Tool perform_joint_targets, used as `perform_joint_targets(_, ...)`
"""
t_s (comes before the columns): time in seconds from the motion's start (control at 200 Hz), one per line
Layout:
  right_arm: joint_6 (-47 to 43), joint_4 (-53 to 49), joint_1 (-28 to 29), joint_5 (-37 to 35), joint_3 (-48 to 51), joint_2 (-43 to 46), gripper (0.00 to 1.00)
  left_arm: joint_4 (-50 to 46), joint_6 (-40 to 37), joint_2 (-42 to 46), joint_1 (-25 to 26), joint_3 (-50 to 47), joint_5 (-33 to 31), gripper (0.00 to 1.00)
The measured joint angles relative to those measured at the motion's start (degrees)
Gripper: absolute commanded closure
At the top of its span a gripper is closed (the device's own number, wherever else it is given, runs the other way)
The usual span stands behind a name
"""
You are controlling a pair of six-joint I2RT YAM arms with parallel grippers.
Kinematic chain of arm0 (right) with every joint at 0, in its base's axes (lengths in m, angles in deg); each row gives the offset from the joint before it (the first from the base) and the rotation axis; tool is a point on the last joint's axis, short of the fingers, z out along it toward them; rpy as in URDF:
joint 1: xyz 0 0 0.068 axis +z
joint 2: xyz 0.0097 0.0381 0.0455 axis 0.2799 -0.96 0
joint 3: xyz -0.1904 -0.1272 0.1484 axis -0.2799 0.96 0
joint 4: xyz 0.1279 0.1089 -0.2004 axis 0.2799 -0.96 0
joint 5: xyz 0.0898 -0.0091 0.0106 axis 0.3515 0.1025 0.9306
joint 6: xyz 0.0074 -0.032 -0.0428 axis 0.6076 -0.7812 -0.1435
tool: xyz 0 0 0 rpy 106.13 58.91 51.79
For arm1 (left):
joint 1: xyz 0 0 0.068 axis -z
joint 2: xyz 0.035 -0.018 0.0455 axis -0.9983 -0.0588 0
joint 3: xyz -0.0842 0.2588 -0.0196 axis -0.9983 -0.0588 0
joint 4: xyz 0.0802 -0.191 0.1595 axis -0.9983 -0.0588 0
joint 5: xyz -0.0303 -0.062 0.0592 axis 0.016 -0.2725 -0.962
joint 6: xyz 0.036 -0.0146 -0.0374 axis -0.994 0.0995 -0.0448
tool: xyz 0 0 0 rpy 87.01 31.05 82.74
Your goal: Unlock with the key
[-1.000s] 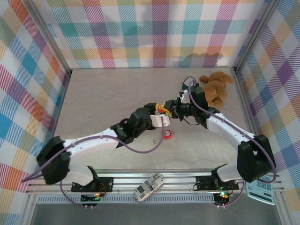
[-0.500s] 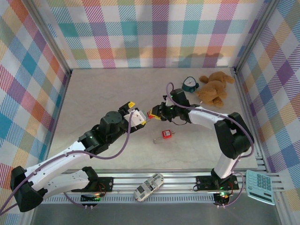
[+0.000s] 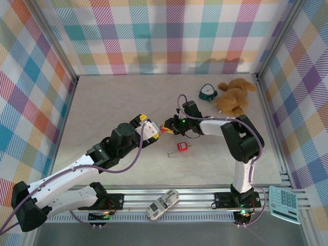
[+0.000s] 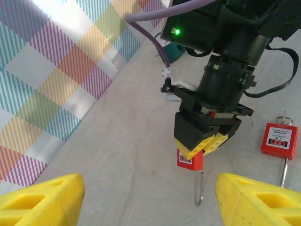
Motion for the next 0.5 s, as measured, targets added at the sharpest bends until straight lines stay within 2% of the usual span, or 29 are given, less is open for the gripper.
perform_joint_targets(0.5, -0.70, -0.26, -0.02, -0.52, -1.09, -2.56, 0.82, 0.20, 5.99, 0.48, -0.02, -2.10, -0.42, 0.23)
